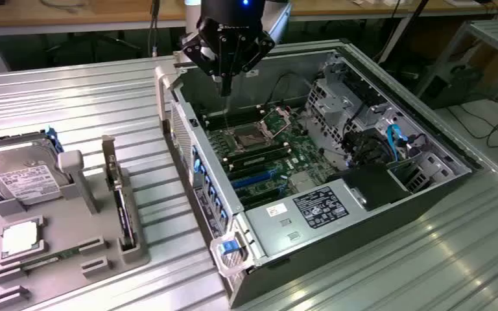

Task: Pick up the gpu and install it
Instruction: 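Reach for the gpu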

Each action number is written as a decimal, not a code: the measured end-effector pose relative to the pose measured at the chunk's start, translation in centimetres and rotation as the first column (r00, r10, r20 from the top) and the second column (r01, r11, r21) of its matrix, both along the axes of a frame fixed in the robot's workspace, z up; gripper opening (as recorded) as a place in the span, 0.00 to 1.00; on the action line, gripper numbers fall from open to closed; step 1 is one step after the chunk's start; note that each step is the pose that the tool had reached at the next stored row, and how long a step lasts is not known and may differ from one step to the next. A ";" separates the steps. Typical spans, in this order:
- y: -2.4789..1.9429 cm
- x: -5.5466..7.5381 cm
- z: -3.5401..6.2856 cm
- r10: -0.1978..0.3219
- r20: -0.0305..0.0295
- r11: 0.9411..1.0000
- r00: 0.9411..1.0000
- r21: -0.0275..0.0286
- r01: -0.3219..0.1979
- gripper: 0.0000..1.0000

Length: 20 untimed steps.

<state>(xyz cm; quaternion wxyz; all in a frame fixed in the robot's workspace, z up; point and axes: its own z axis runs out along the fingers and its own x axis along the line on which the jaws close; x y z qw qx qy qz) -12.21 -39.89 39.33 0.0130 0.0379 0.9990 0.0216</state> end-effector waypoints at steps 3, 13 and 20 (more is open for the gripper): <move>0.00 -0.3 -0.03 0.000 0.000 1.000 1.000 0.000 0.000 0.11; 0.00 -0.7 -0.06 0.000 0.000 1.000 1.000 0.000 0.000 0.11; -0.03 -1.1 -0.08 0.000 -0.001 1.000 1.000 0.000 0.000 0.11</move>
